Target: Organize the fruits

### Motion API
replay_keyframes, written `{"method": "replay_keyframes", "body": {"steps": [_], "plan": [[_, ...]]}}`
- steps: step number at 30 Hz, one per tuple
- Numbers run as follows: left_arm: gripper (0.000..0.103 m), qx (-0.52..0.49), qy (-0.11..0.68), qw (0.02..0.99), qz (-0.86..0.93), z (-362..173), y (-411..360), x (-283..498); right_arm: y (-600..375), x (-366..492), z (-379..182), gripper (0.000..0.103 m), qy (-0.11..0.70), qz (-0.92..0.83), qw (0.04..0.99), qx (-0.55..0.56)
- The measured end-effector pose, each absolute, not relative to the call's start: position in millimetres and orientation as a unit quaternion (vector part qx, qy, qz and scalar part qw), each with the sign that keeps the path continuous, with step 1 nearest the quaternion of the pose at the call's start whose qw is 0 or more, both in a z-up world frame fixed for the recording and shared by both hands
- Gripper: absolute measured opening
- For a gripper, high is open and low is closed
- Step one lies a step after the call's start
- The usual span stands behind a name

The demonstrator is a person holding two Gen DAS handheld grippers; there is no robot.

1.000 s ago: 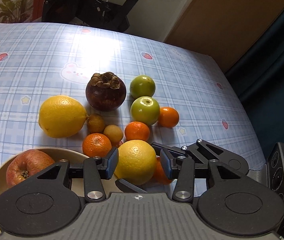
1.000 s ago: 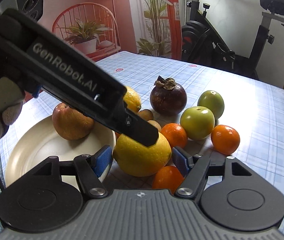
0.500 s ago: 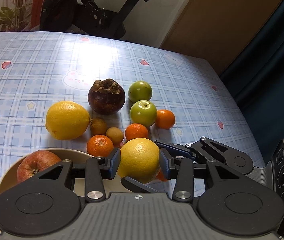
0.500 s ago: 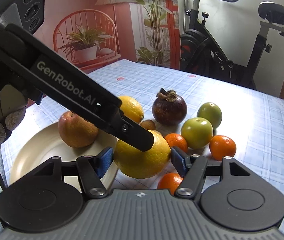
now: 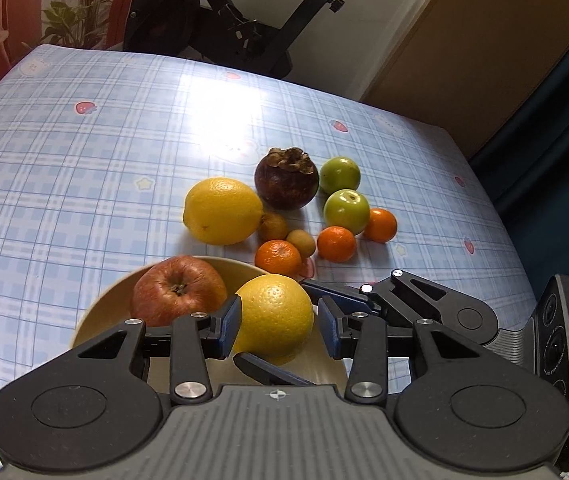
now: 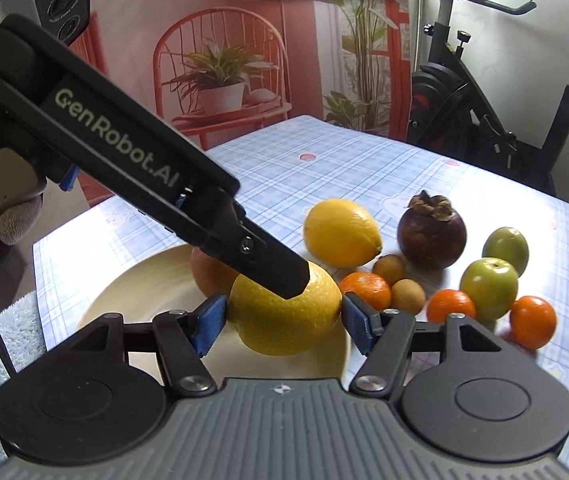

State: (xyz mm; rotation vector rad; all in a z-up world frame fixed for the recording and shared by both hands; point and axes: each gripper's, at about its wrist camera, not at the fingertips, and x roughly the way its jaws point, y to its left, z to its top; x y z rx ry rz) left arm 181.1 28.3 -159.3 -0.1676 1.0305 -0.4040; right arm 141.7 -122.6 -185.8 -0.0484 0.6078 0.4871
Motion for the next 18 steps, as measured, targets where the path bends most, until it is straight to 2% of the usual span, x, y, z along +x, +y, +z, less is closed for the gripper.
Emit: {"method": "replay_keyframes", "body": {"steps": [18], "plan": [[0.042, -0.063, 0.485, 0.860, -0.150, -172, 30, 186, -113, 155, -199, 0.066, 0.285, 0.233, 0.929, -0.036]]}}
